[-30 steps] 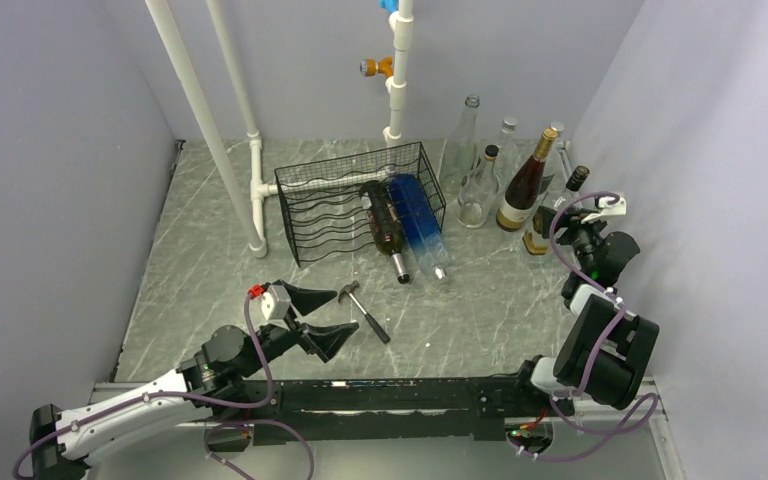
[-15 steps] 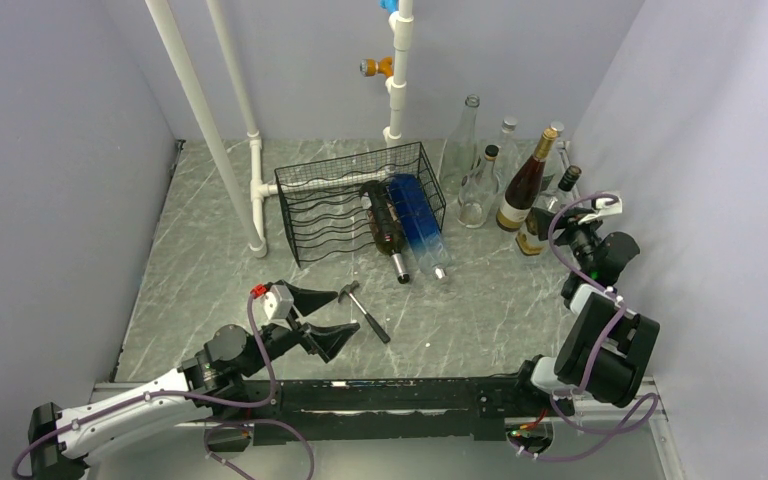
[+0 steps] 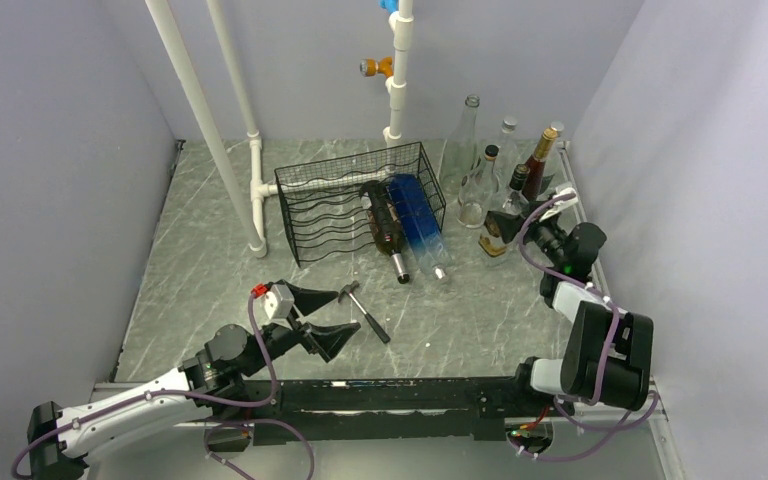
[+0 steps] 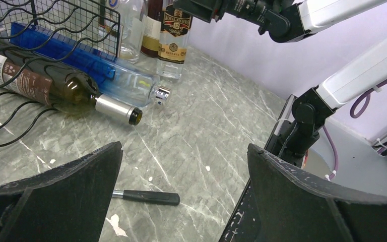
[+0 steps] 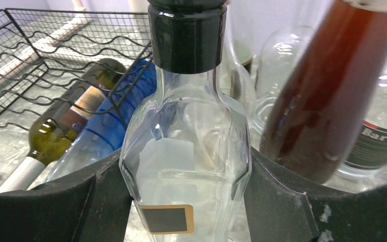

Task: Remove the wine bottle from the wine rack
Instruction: Place the wine bottle at the center of the board.

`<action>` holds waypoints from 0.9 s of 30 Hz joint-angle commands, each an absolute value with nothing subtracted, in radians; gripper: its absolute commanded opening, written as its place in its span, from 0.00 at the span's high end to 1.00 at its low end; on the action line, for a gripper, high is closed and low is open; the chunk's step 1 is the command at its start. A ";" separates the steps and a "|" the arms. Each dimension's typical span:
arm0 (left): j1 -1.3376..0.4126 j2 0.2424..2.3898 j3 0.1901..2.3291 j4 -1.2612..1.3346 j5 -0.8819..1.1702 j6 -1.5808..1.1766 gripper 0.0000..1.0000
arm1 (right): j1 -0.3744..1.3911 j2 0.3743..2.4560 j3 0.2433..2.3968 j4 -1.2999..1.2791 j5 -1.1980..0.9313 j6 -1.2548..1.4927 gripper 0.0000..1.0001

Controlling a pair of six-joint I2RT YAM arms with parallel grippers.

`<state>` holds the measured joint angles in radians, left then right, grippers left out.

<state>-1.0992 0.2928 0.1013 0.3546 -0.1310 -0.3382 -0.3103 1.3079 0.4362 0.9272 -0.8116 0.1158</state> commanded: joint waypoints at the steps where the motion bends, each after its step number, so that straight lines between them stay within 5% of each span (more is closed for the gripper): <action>1: -1.104 0.300 0.108 0.407 -0.131 -0.350 0.01 | -0.260 1.288 0.463 1.096 -0.736 0.081 1.00; 27: -1.104 0.384 0.144 0.422 -0.127 -0.344 0.00 | -0.204 1.403 0.477 1.173 -0.696 0.069 0.95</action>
